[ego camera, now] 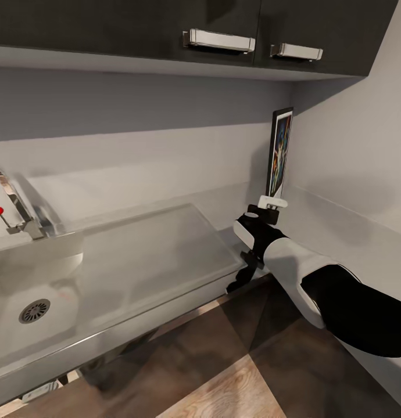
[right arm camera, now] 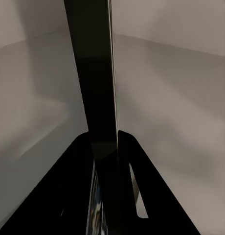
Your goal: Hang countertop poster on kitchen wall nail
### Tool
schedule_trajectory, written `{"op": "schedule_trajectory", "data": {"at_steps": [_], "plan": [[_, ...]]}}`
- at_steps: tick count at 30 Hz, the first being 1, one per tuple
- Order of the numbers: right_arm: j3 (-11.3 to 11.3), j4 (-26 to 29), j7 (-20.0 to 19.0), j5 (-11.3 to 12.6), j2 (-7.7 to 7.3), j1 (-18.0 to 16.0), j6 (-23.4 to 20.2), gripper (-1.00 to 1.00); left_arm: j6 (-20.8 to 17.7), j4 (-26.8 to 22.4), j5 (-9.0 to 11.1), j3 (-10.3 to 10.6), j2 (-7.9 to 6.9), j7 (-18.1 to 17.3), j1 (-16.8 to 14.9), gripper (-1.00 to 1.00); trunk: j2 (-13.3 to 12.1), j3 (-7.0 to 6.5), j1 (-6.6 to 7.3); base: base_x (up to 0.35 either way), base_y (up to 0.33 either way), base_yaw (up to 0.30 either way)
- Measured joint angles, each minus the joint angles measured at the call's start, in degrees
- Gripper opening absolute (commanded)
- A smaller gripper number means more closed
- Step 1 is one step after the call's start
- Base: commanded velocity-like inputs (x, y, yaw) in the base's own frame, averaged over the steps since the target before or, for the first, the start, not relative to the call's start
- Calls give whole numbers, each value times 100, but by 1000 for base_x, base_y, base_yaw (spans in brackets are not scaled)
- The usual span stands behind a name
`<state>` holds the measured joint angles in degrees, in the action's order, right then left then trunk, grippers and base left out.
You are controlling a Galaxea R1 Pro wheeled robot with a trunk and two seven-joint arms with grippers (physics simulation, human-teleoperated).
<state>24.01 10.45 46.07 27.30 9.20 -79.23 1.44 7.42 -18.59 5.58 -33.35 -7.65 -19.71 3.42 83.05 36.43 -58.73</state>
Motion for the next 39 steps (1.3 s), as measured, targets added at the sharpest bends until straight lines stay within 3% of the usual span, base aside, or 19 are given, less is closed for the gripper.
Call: {"op": "schedule_trajectory", "data": {"at_steps": [8,12,16,19,25,39], "plan": [[7,16,-13,-3,3,0,1,-100,0,-1,0,0,0,1,0,100,0,0,0,-128,0,0],[28,455,-127,-10,5,35,-11,-100,0,0,-1,-1,0,1,0,100,0,0,0,-24,0,0],[12,1195,-255,11,4,320,-95,-100,0,5,0,0,-16,1,0,100,0,0,0,-6,0,0],[15,1396,-416,16,1,441,-166,-100,0,7,0,0,-33,1,0,100,0,0,0,-2,0,0],[19,1526,-653,13,0,575,-212,-100,0,7,0,-1,-43,1,0,100,0,0,-1,-55,0,0],[37,1545,-702,10,0,701,-213,-100,0,8,0,-4,-47,1,0,100,0,0,-2,-104,0,0]]}}
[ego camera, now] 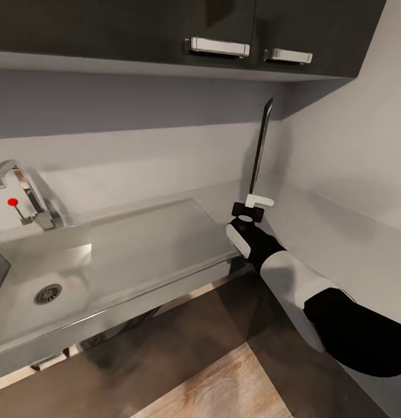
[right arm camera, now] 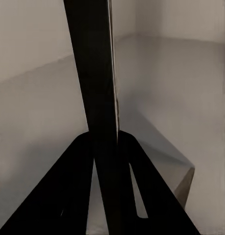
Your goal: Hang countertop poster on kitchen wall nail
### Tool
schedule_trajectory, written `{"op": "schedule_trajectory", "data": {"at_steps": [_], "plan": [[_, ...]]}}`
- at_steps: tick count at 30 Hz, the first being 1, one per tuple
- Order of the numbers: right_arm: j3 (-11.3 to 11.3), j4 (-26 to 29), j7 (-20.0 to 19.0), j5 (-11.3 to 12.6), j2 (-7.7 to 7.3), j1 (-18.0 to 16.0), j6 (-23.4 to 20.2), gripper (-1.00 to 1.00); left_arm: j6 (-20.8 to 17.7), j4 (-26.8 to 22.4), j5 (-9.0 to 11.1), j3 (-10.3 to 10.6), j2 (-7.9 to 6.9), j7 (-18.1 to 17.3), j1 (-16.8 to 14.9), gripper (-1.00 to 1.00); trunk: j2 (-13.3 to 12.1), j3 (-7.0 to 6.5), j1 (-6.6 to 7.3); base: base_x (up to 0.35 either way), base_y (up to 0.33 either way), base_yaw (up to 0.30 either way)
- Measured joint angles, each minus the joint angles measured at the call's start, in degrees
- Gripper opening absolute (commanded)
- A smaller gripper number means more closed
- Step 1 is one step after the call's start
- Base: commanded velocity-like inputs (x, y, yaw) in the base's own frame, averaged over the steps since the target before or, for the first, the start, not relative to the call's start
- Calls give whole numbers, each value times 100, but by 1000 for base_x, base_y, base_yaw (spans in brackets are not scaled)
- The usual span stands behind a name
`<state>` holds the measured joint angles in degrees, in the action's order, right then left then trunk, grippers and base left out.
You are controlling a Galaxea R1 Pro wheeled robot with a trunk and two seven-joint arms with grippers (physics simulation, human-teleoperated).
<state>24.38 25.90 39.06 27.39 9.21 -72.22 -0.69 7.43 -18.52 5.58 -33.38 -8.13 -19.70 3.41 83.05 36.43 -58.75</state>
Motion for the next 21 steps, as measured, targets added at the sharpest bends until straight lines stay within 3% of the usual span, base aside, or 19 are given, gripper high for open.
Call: {"op": "schedule_trajectory", "data": {"at_steps": [21], "plan": [[10,1,-19,0,7,54,-5,-100,0,0,0,-1,-5,1,0,100,0,0,-1,-329,0,0]]}}
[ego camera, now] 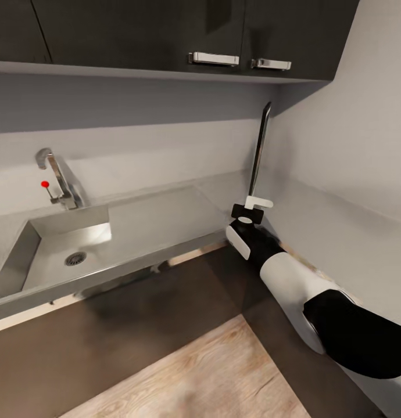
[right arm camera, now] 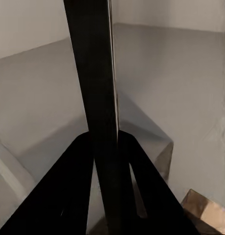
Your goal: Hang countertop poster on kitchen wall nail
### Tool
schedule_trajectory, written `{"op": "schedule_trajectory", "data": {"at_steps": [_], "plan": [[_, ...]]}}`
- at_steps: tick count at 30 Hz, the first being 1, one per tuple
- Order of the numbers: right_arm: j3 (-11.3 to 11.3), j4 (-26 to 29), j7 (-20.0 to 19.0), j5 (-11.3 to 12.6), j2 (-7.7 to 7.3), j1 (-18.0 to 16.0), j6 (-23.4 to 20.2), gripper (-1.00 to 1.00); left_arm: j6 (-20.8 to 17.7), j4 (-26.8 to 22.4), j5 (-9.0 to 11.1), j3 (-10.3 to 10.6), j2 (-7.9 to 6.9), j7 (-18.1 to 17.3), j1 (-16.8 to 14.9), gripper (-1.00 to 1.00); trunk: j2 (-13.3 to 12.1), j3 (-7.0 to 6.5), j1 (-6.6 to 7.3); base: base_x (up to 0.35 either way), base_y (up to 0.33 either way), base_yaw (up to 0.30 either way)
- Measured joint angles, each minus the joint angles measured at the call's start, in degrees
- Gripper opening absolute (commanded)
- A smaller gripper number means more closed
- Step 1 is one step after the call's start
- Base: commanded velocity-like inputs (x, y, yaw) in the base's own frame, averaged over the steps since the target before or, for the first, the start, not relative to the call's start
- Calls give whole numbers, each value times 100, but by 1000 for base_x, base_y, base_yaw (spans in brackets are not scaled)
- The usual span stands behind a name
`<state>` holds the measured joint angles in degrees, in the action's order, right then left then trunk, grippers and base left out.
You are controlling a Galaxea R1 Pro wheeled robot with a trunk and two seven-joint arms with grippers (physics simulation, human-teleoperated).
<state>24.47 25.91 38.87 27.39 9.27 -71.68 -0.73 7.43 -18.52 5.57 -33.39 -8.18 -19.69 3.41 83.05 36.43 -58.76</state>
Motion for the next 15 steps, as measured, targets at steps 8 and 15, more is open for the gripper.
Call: {"op": "schedule_trajectory", "data": {"at_steps": [8,15], "plan": [[3,0,-5,2,-2,14,3,-100,6,-2,1,-3,-15,0,0,100,0,0,0,-336,0,0],[182,6,-331,1,0,44,20,-100,8,0,0,-4,-63,-1,0,100,0,0,0,-336,0,0]]}}
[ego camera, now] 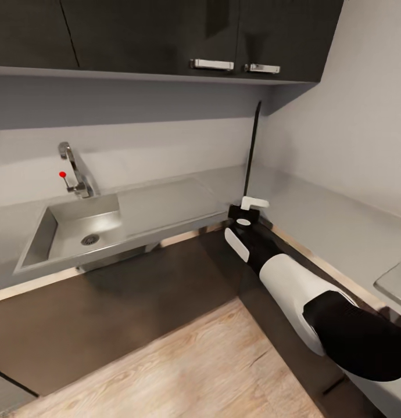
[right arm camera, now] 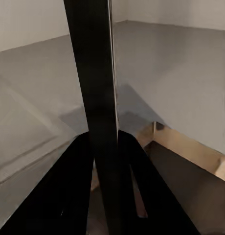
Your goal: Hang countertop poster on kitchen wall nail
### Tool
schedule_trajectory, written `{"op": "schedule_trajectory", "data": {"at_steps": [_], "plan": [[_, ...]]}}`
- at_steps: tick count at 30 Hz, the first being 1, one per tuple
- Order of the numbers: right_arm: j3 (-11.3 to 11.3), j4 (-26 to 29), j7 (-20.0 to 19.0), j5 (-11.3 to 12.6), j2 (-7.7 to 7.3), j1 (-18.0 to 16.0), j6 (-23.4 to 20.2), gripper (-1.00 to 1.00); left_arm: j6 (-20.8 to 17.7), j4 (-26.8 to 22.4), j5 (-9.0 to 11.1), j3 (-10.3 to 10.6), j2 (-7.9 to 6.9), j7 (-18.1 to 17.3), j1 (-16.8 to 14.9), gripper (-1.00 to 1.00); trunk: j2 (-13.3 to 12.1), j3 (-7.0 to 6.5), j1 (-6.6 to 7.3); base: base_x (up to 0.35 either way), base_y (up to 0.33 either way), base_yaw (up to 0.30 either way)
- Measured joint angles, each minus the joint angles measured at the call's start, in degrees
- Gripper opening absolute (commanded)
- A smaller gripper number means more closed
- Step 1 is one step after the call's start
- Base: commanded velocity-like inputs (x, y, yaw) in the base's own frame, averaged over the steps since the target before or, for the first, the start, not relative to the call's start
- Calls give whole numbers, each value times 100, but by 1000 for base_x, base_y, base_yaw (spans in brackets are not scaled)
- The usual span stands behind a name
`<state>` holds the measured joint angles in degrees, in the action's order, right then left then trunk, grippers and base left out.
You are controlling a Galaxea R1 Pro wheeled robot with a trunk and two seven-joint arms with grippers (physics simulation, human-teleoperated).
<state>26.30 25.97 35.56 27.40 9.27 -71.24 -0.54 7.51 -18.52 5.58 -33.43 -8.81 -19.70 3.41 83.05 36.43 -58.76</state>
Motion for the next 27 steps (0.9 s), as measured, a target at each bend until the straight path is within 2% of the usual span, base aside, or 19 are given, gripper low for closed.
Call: {"op": "schedule_trajectory", "data": {"at_steps": [9,12,16,22,25,27], "plan": [[80,66,-73,-2,0,38,2,-100,0,0,1,-8,-13,-4,0,100,0,0,0,-336,0,0],[279,207,-77,-2,0,107,1,-100,0,4,6,-13,-30,-8,0,100,0,0,0,-336,0,0],[495,621,-67,5,0,294,-13,-100,8,92,11,-19,-56,-17,0,100,0,0,0,-336,0,0],[569,1181,-57,11,-5,645,-26,-100,20,132,16,-21,-87,-19,0,100,0,0,0,-336,0,0],[586,1656,-52,29,-10,931,-272,-100,21,138,16,-21,-96,-20,0,100,0,0,0,-336,0,0],[592,2211,-50,18,-26,1219,-593,-100,21,137,16,-24,-100,-19,0,100,0,0,0,-336,0,0]]}}
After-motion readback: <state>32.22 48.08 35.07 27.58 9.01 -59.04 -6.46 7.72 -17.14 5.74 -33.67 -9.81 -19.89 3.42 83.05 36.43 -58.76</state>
